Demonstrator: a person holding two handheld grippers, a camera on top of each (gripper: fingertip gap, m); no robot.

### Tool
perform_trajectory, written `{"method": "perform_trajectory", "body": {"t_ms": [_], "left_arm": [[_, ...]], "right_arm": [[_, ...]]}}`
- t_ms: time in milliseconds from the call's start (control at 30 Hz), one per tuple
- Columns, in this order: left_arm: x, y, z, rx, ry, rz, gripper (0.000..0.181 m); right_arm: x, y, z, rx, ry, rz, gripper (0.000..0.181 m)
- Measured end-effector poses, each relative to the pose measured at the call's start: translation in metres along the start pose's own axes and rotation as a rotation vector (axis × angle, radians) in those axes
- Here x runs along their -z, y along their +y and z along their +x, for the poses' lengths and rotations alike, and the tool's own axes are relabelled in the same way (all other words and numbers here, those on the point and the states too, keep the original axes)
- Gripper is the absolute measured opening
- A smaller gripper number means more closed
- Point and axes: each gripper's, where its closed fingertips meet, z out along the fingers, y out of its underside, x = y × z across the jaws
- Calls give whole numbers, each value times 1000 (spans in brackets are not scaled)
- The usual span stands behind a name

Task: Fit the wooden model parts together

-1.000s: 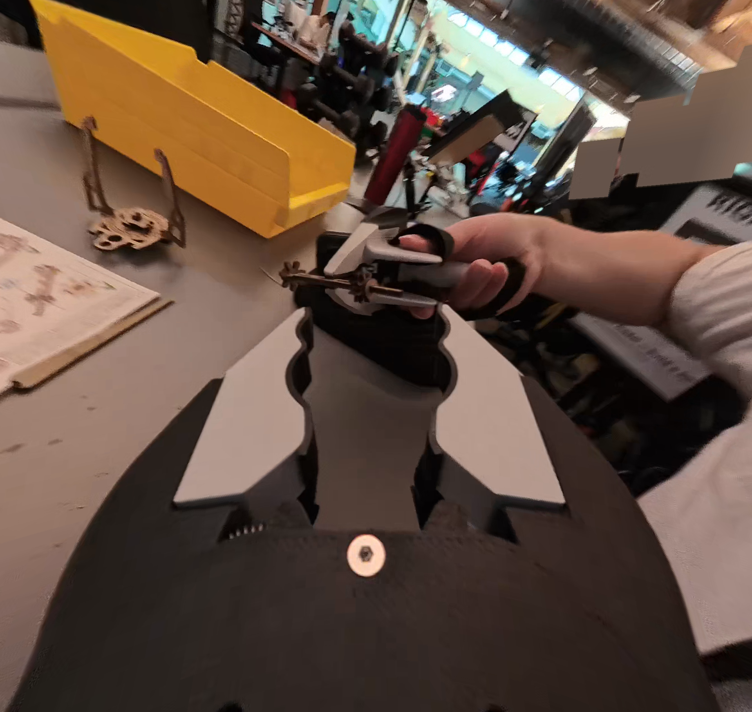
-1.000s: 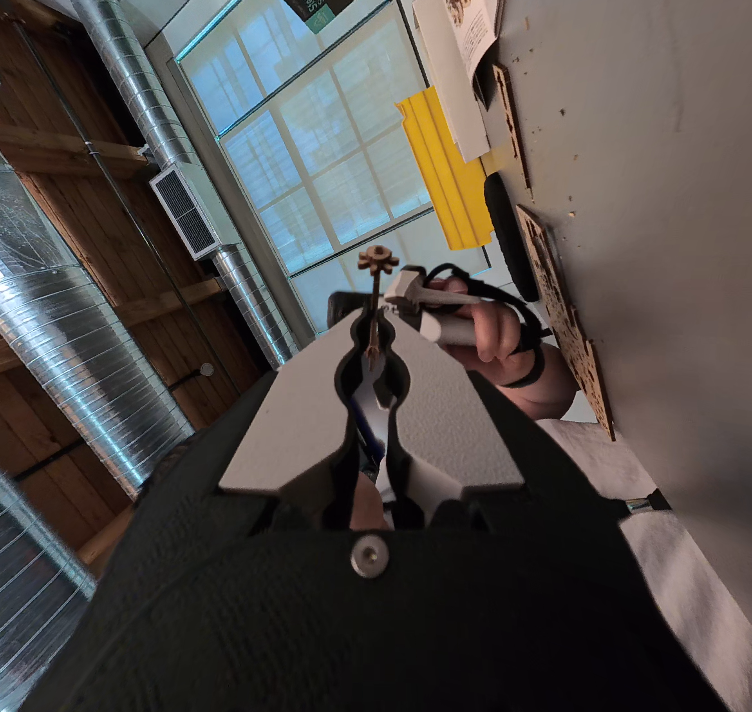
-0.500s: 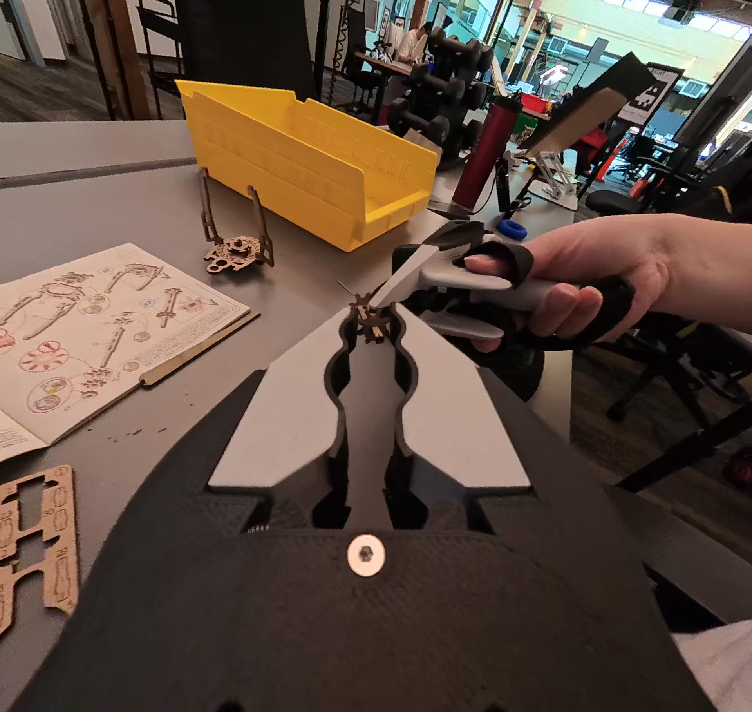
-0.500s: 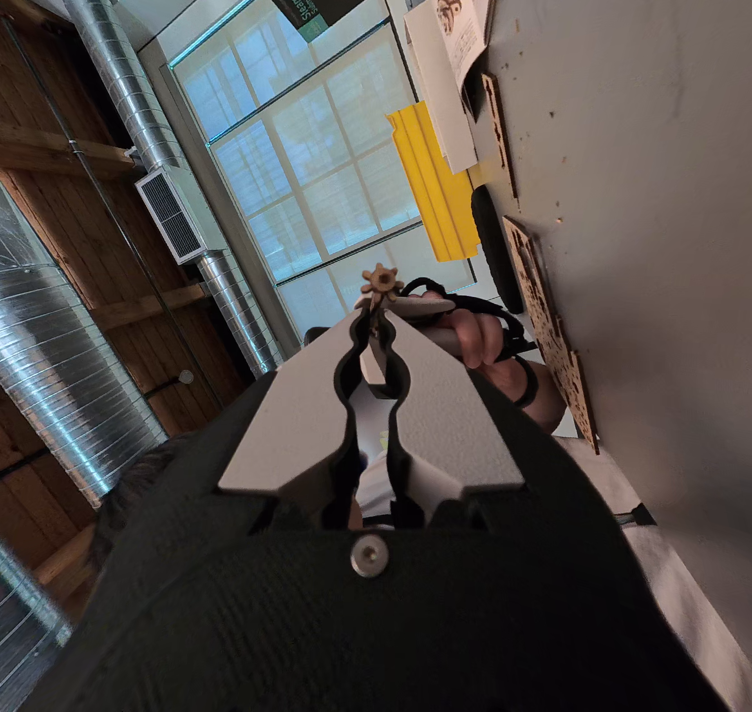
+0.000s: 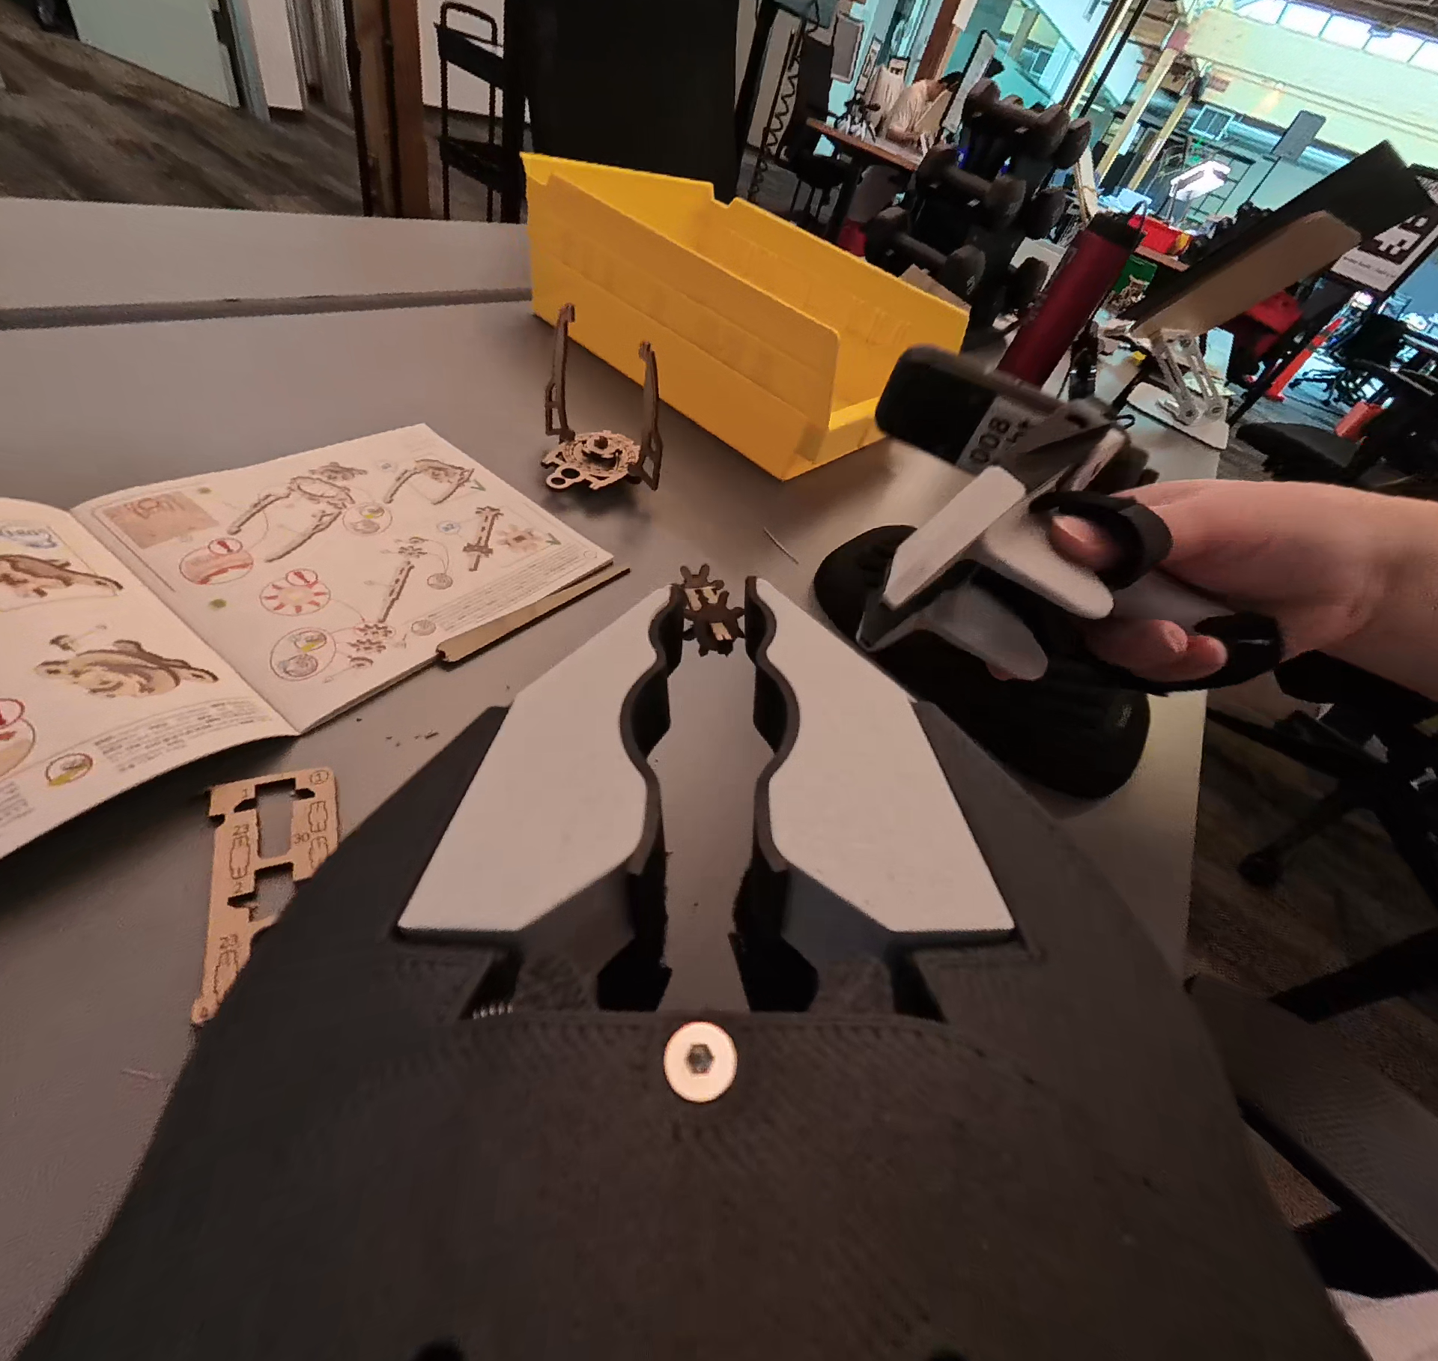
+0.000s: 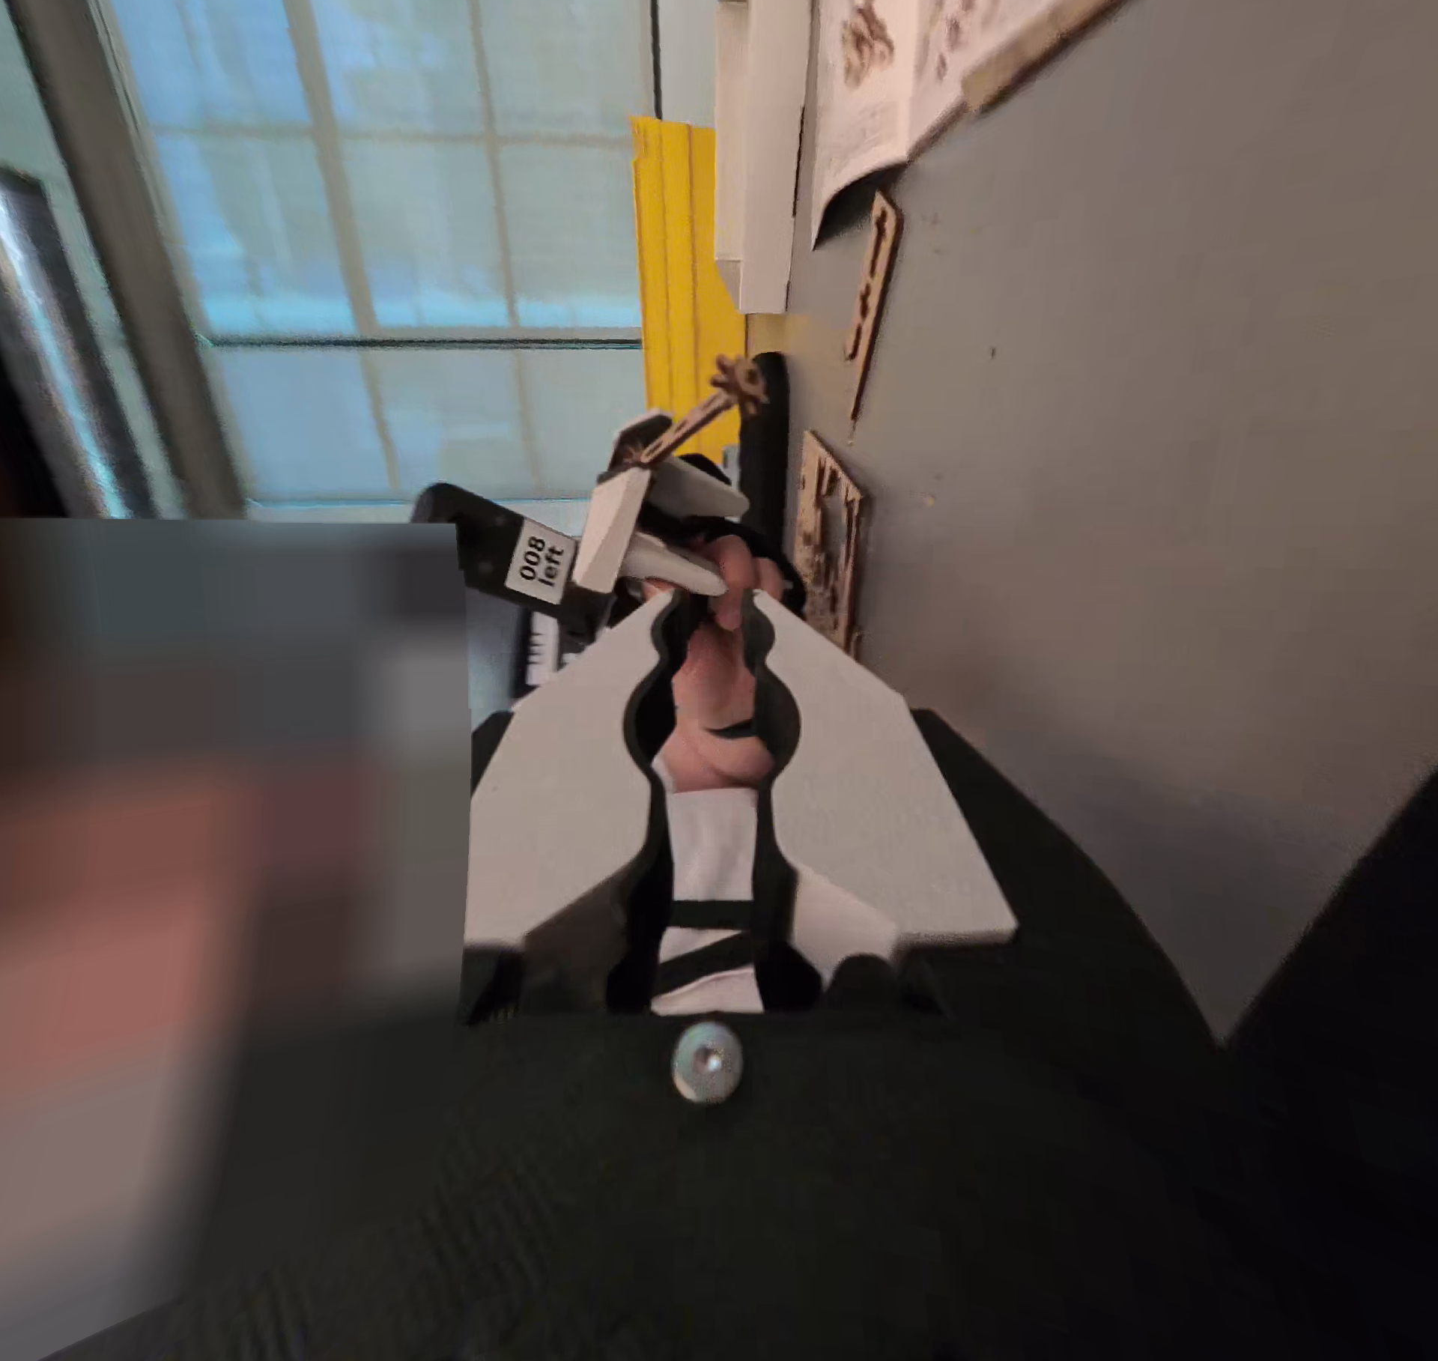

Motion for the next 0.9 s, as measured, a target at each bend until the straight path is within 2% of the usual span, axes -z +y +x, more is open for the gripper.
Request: {"method": "perform_trajectory", "body": {"t_ms": [100,267,400,567,767,900], "left_arm": [[-5,9,1,3,-6,-38,13],[-13,14,2,14,-6,-69,13],[-17,10,2,23,-4,-60,13],[-18,3,4,38,3,-43,13],[-19,-2,8,34,6,-28,13],[-19,-3,7,35,5,-28,13]], "right_arm": [[1,-6,5,265,95,14,10],[6,-21,17,840,337,76,19],[7,-34,16,1114,444,163,29],[1,-45,21,1167,570,185,26],[-8,-46,26,1092,598,189,20],[-7,-48,21,1034,547,230,14]]}}
